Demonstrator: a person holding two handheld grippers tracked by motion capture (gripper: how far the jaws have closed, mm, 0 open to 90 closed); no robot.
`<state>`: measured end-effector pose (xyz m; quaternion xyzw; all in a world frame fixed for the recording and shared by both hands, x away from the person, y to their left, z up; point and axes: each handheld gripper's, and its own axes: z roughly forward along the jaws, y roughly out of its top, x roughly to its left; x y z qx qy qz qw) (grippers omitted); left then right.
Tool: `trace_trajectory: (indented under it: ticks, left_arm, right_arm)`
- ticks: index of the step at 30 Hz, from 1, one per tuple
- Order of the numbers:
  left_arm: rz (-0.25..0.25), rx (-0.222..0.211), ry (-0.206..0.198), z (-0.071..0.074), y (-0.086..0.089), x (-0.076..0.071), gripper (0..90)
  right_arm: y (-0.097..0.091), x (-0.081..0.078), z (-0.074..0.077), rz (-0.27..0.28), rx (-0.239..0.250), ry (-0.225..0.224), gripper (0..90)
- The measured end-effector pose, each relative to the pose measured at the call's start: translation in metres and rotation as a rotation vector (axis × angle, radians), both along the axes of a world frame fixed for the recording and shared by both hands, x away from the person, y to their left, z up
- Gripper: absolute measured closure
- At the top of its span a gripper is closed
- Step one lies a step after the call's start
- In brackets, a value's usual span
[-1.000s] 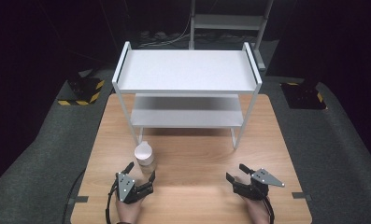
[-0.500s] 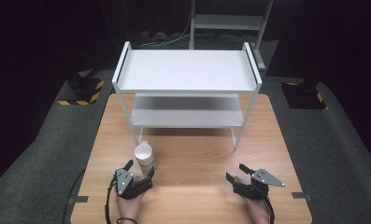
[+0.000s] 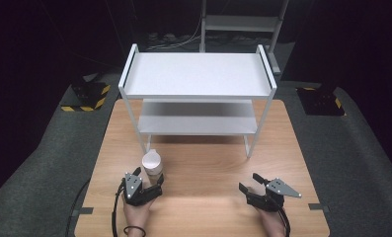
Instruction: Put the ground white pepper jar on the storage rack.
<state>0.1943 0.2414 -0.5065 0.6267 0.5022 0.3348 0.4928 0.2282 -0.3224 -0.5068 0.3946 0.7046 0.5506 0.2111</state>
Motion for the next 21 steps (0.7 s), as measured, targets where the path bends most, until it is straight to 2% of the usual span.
trace_trajectory:
  ticks: [7,10,14,17,19,21]
  left_arm:
    - [-0.01,0.042,0.007,0.011,-0.007,0.013,8.5]
    - [0.012,0.026,0.013,0.009,-0.008,0.017,8.5]
    - [0.016,0.03,0.007,0.007,-0.01,0.018,8.5]
    - [0.025,-0.005,-0.01,0.004,-0.01,0.018,9.7]
    - [0.031,-0.016,-0.016,0.002,-0.01,0.019,11.9]
    - [0.017,-0.014,-0.025,0.0,-0.009,0.019,18.3]
  right_arm:
    - [-0.001,-0.001,-0.001,-0.003,0.009,-0.001,25.9]
    - [-0.001,-0.001,-0.001,-0.003,0.012,-0.002,25.8]
    - [-0.001,-0.001,-0.002,-0.003,0.014,-0.004,25.7]
    - [-0.002,-0.001,-0.002,-0.003,0.014,-0.004,25.7]
    - [-0.001,-0.001,-0.002,-0.003,0.014,-0.005,25.7]
    - [-0.001,-0.001,-0.002,-0.003,0.014,-0.004,25.8]
